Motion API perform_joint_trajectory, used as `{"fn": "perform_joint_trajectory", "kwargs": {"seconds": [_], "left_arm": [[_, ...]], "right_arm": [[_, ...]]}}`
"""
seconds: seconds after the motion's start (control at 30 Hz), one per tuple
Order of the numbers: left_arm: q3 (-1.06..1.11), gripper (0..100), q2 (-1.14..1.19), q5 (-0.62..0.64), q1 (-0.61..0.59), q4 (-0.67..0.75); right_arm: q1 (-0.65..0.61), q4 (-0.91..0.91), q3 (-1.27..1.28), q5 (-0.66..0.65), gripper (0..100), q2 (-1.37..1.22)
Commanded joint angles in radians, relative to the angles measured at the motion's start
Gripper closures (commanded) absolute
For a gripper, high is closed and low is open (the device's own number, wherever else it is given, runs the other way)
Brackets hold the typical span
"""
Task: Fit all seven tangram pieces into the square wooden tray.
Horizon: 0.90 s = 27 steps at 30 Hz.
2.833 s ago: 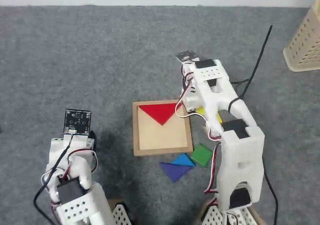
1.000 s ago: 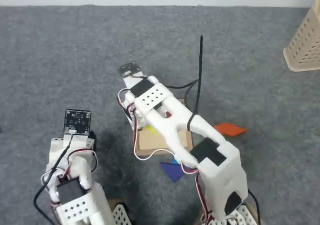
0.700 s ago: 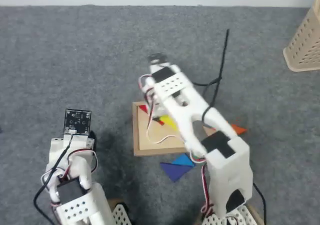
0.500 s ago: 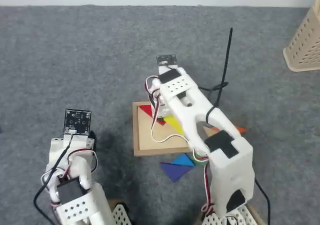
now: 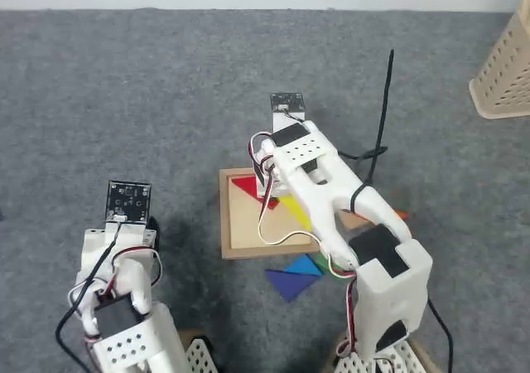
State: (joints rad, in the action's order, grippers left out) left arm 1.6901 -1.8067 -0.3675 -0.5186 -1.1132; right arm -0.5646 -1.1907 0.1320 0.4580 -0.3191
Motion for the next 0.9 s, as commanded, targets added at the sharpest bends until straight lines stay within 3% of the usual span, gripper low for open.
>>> {"fn": "perform_joint_trajectory", "kwargs": {"seconds": [0.0,0.87], "left_arm": [[-0.005,78,-0.009,-0.008,0.005,-0.006],[-0.005,78,-0.009,-0.008,0.005,-0.008]], "right_arm": [[0.01,0.013,-0.003,0.009,75.7,0.087],[-0.047,0.028,-0.081,0.009,76.4,0.056]]}}
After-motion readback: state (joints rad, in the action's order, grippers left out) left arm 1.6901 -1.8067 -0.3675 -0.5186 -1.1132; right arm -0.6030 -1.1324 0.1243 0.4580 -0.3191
